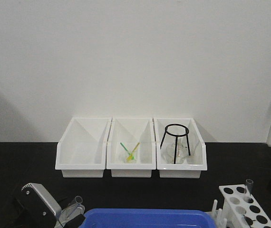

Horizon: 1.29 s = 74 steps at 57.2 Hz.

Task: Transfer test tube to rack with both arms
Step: 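Grasp the clear test tube from the glass beaker with the left gripper and lift, then bring the held tube to the right gripper and close the right gripper on it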

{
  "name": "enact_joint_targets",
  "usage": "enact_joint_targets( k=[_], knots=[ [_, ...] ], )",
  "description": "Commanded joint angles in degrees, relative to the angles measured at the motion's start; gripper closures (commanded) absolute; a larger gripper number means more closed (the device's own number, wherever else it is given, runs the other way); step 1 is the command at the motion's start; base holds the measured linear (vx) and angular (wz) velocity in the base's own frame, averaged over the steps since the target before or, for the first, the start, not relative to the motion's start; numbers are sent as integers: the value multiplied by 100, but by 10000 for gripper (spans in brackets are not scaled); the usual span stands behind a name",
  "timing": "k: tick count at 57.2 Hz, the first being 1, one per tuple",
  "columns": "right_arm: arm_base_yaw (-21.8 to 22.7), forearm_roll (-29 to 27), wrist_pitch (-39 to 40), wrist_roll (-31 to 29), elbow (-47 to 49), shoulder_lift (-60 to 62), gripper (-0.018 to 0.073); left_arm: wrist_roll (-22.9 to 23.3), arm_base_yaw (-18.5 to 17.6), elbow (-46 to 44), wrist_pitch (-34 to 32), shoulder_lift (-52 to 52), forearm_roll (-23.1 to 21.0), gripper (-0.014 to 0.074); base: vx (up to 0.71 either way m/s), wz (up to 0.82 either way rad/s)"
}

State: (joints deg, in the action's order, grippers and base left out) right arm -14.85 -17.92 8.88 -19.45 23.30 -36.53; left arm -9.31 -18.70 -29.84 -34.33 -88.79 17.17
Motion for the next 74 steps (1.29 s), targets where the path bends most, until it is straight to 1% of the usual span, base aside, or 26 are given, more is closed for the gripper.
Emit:
enact_joint_targets(
  k=[1, 11, 16, 29, 33, 39, 49, 55, 63, 69, 74],
  knots=[
    [-8, 31, 510, -64, 186, -11, 44, -7, -25, -225, -567, 53, -115, 204, 0, 0],
    [-8, 26, 504, -64, 186, -11, 44, -7, -25, -606, -252, -83, -346, 211, 0, 0],
    [-8, 26, 504, -64, 186, -11, 44, -7, -25, -666, -138, -111, -340, 211, 0, 0],
    [-8, 18, 505, -35, 186, -11, 50, -7, -25, -666, -151, -111, -336, 211, 0, 0],
    [-8, 12, 494, -35, 186, -11, 57, -7, -25, -666, -151, -111, -351, 229, 0, 0],
    [-8, 3, 487, 11, 186, -11, 75, -7, -25, -666, -146, -111, -351, 301, 0, 0],
    [-8, 3, 482, 73, 186, -11, 106, -7, -25, -666, -141, -111, -351, 505, 0, 0],
    [-8, 3, 482, 73, 186, -11, 118, -7, -25, -666, -141, -111, -351, 608, 0, 0],
    [-8, 3, 482, 73, 186, -11, 128, 0, -25, -666, -141, 91, -351, 605, 0, 0],
    [-8, 3, 482, 73, 186, -11, 128, 5, -25, -678, -147, 570, -351, 605, 0, 0],
    [-8, 3, 482, 73, 186, -11, 128, 186, -25, -864, 160, 1112, -346, 605, 0, 0]
  ],
)
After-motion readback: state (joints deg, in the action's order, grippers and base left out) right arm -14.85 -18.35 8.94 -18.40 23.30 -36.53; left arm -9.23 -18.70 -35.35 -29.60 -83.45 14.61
